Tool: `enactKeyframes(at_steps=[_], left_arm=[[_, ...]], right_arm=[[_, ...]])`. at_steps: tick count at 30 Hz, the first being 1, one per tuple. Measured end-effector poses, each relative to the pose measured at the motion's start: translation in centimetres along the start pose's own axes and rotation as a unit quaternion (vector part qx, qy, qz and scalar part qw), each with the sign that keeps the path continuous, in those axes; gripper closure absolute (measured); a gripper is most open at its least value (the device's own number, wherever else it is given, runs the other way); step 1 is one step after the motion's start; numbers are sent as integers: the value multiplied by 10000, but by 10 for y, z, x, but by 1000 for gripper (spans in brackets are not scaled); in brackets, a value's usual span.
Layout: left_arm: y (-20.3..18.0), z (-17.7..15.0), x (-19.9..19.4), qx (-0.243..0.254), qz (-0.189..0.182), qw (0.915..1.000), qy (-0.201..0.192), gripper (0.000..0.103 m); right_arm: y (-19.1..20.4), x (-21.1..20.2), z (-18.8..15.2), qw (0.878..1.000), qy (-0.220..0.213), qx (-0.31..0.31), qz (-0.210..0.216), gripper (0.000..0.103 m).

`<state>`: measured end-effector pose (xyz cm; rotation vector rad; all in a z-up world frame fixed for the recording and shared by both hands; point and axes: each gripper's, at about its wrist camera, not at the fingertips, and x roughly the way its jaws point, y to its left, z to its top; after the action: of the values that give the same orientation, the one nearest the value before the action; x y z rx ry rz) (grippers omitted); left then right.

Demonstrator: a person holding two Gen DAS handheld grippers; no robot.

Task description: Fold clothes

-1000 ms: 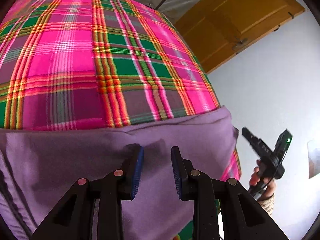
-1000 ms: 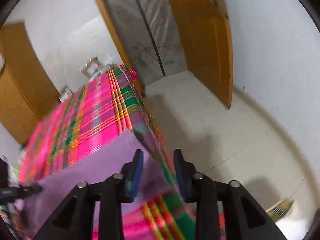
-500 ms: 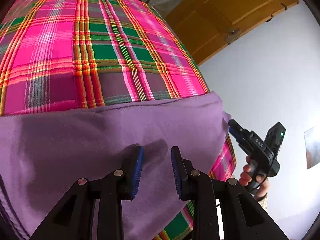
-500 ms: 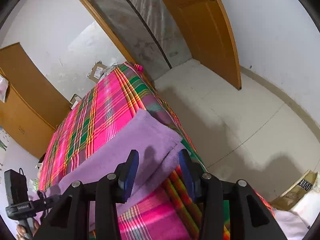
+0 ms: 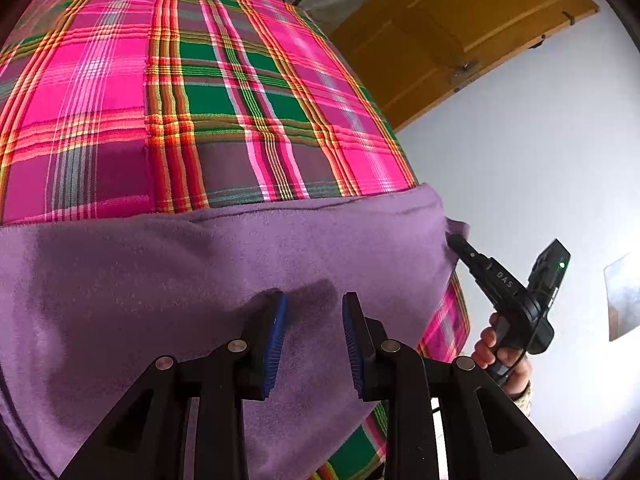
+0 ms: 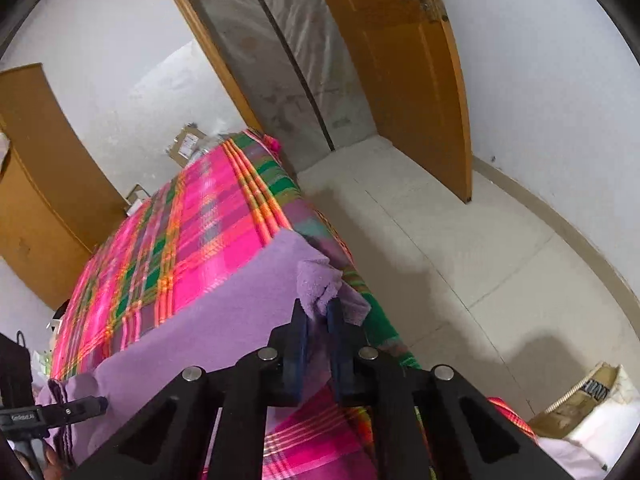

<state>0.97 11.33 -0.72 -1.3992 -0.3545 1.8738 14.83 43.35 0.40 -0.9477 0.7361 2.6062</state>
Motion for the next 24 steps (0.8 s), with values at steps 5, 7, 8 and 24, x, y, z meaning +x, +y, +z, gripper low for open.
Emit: enactKeyframes(at_steps=[5,7,8,24], left_arm=[[1,1,0,-41,-62,10000,24,75],[1,0,-1,-64,-98,9999,32,75],[1,0,-1,-75,-116,9999,33,75],[3,6,-1,-585,-870,9945,-4,69]], right_arm=[[23,-21,1,9977,-365,-413,400,94],[36,-27,0,9950,-423,-634,637,94],[43,-29,-2,9937,-430,-741,729,94],[127,-29,-66,9615,-145,-2405,1320,95]])
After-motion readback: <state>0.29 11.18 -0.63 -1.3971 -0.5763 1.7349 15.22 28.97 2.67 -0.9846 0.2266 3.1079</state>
